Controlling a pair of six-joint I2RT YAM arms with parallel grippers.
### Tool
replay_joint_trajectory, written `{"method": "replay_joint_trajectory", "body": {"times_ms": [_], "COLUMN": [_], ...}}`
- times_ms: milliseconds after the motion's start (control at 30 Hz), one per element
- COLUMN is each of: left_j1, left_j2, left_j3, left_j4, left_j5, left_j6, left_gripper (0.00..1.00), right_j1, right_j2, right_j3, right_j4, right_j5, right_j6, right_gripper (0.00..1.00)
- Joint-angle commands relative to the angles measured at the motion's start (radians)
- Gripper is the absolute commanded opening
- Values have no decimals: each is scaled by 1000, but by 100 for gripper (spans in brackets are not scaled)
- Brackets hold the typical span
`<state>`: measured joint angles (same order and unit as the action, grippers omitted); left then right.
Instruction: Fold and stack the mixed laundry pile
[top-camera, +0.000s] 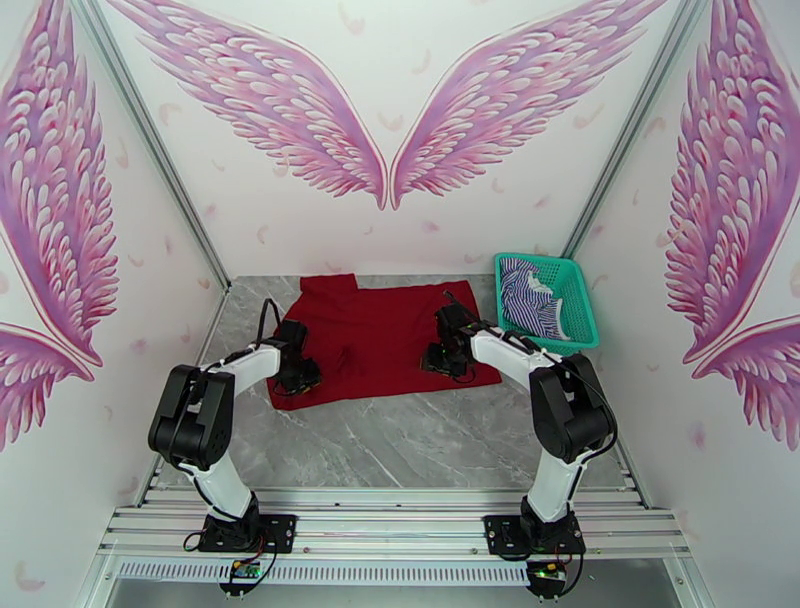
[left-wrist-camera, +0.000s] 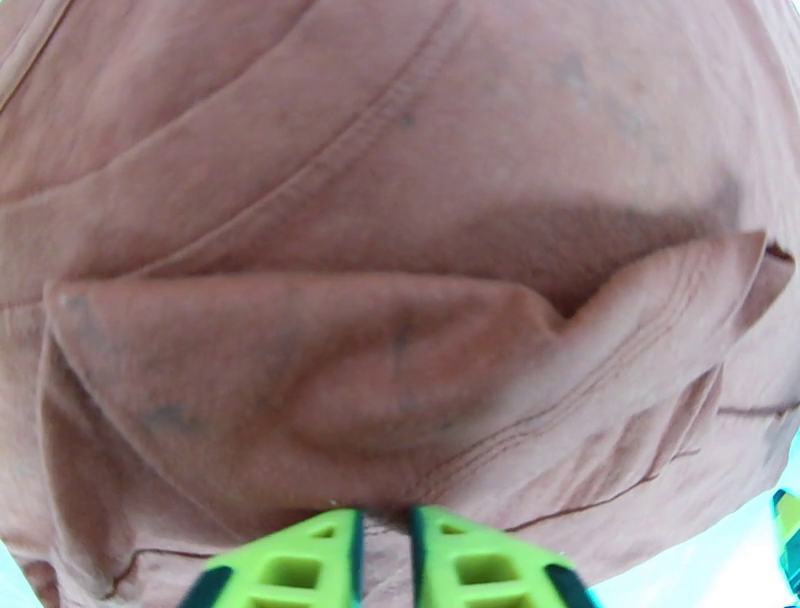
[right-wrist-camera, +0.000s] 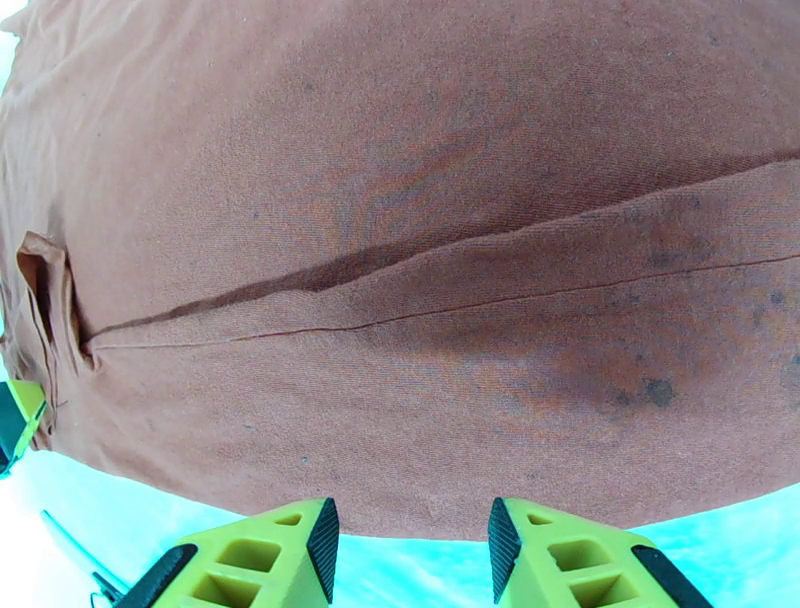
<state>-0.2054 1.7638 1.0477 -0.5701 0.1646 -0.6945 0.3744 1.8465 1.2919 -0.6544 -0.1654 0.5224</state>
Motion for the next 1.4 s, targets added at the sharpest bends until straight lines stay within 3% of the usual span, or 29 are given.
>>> {"method": "replay_joint_trajectory", "body": {"times_ms": [0, 200, 333, 667, 967, 1200, 1367], "left_j1": [-6, -16, -15, -33, -55, -57, -55], "left_j2": [-21, -73, -132, -73, 2, -6, -20], "left_j3": [9, 23, -3, -20, 11, 29, 60], "left_j4": [-2, -94, -149, -100, -83, -99, -137], "left_j5": [-6, -63, -106, -86, -81, -97, -106], "left_j6": [5, 27, 37, 21, 19, 24, 35], "left_gripper": [2, 0, 20, 30, 30, 18, 17], "right_j1": [7, 7, 6, 8, 8, 8, 8], "right_j2": [2, -1, -1, 11, 5, 6, 16], "right_j3": [2, 3, -6, 4, -5, -2, 17], "right_j4": [-2, -5, -1, 6, 4, 1, -8], "right_j5": [2, 3, 4, -6, 0, 1, 0], "right_j6": [-6, -3, 0, 5, 4, 1, -2], "right_gripper": [47, 47, 47, 47, 47, 47, 47]}}
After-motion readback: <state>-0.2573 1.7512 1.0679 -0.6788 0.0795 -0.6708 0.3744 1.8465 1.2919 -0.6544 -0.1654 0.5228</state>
